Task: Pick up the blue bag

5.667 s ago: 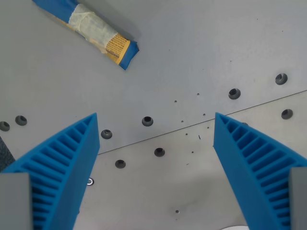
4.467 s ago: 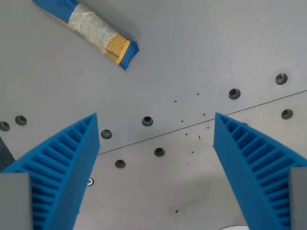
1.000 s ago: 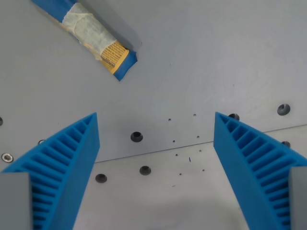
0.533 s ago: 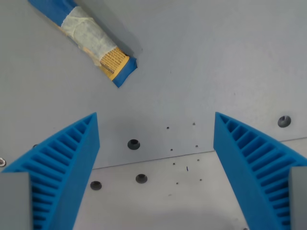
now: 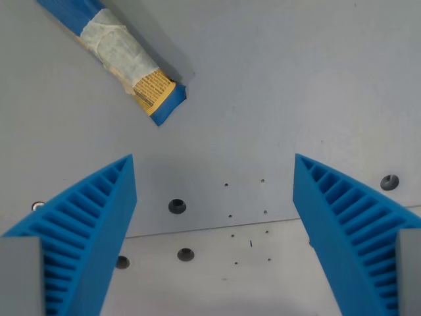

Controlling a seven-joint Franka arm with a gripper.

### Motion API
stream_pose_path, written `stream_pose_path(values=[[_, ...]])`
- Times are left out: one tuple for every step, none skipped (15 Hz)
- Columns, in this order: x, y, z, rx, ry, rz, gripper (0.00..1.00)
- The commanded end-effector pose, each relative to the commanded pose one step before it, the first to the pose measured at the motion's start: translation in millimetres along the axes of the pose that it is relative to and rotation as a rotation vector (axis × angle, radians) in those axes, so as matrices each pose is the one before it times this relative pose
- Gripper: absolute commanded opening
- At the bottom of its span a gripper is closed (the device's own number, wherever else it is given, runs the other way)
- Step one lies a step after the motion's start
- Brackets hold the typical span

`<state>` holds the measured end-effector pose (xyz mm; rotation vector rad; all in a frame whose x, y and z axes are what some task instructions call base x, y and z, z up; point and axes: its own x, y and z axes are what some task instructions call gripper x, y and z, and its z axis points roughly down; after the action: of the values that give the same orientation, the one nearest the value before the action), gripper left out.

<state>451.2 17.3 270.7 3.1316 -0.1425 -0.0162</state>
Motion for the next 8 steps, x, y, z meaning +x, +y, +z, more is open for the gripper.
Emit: stream_pose_path(values=[[-1.9, 5.09, 7.0, 0.00111, 0.096, -0.0873, 1.0], [0.57, 0.13, 1.94, 0.00059, -0.0003, -0.007, 1.0], [0.59, 0.14, 1.97, -0.00057, 0.0002, -0.0043, 1.0], [0.56, 0.15, 2.03, -0.00097, -0.0004, -0.0056, 1.0], [0.51, 0.14, 2.07, -0.0001, -0.0008, -0.0068, 1.0], [0.45, 0.15, 2.07, 0.00027, 0.0011, -0.005, 1.0], [0.39, 0.17, 2.02, -0.00032, 0.0004, -0.005, 1.0], [0.31, 0.16, 1.97, -0.0003, -0.0001, -0.0082, 1.0]])
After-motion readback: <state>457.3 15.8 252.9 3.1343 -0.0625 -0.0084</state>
